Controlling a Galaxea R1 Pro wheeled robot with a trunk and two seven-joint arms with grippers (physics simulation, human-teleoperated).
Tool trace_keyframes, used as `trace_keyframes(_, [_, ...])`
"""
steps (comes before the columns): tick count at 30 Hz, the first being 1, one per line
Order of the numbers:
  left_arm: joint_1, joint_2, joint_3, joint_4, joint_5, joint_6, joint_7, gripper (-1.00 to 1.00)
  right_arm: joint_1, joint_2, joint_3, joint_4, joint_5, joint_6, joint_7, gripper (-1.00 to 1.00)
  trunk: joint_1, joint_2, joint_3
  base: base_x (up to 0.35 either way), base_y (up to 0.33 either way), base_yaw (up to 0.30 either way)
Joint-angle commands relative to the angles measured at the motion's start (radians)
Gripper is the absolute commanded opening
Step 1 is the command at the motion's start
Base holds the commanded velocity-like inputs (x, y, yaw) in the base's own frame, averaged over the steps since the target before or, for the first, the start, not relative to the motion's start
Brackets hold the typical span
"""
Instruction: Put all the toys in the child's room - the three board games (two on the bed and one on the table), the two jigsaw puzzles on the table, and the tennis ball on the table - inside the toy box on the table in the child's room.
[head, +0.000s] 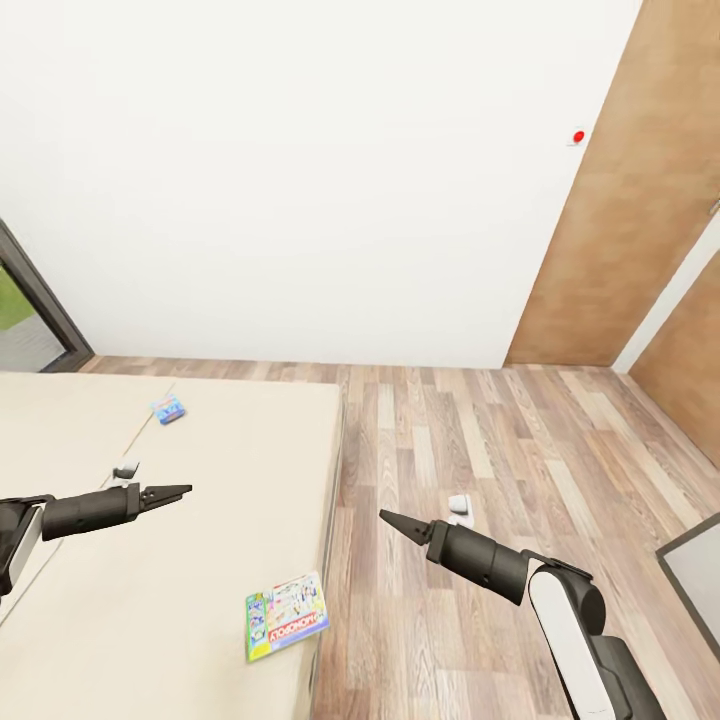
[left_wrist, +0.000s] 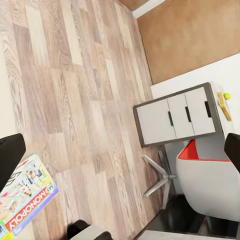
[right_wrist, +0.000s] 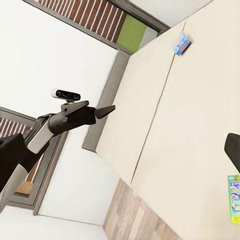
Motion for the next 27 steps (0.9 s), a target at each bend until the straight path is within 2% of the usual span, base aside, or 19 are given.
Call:
trace_keyframes(1, [-0.001,-0.001,0.001,0.000,-0.001,0.010,-0.004,1.00,-0.001,0.001,-0.001,0.000,0.000,0.005,0.002,1.00,0.001,-0.002,0.000,0.000,0.000,0.000])
trace_keyframes(27, [-0.001,-0.006,0.001,0.000,-0.001,0.011,0.012,1.00,-0.001,0.001,-0.001,0.000,-0.001,0.004,0.002,1.00,0.001,-0.002,0.043,0.000,0.000,0.000])
